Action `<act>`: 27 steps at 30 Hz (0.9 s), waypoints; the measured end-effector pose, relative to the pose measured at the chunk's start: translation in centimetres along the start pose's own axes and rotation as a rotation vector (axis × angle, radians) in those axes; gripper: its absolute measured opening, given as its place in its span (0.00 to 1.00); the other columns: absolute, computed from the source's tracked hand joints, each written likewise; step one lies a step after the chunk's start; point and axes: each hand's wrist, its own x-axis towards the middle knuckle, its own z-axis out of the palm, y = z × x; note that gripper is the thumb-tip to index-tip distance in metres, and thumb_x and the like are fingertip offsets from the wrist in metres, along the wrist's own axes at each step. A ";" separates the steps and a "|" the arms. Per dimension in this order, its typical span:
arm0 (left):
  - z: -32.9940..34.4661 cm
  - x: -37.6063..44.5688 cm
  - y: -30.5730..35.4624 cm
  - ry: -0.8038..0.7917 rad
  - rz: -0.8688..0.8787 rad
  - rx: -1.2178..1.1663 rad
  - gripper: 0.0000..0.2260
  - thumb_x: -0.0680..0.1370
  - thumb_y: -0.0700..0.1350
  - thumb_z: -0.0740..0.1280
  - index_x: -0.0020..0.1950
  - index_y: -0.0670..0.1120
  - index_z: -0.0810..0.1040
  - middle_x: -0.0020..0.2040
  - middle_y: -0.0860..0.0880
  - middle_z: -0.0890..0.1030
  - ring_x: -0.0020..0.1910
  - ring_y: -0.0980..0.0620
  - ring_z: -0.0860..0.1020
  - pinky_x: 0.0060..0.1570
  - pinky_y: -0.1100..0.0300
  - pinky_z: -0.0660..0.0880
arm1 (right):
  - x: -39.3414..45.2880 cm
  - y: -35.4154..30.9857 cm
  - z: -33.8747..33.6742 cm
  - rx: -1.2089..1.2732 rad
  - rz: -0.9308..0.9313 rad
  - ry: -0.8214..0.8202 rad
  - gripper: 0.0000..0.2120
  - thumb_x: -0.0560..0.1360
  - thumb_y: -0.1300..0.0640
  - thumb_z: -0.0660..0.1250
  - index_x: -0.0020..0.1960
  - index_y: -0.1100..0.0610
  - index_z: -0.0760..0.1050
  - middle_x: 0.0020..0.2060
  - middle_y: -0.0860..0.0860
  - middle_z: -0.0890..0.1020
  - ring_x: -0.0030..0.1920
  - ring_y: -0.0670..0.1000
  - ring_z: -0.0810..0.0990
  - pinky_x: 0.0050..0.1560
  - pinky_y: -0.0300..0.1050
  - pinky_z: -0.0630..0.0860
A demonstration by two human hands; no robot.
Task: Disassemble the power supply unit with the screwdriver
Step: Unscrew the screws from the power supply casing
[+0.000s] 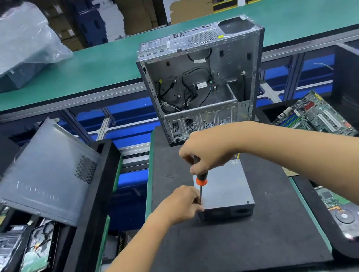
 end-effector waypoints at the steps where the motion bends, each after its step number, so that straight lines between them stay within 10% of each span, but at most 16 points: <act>1: 0.1 0.0 0.0 0.009 -0.007 -0.007 0.07 0.75 0.47 0.70 0.41 0.45 0.78 0.41 0.53 0.77 0.39 0.54 0.76 0.42 0.58 0.75 | -0.1 0.1 0.0 0.001 0.005 -0.006 0.07 0.76 0.51 0.64 0.43 0.54 0.71 0.34 0.49 0.81 0.28 0.50 0.82 0.27 0.40 0.68; 27: 2.2 -0.4 1.9 0.142 -0.311 -0.092 0.07 0.73 0.40 0.65 0.35 0.44 0.70 0.38 0.45 0.75 0.35 0.45 0.69 0.35 0.57 0.68 | -0.5 2.2 1.5 -0.044 0.116 0.204 0.10 0.73 0.51 0.66 0.46 0.59 0.74 0.41 0.53 0.80 0.45 0.57 0.79 0.30 0.43 0.65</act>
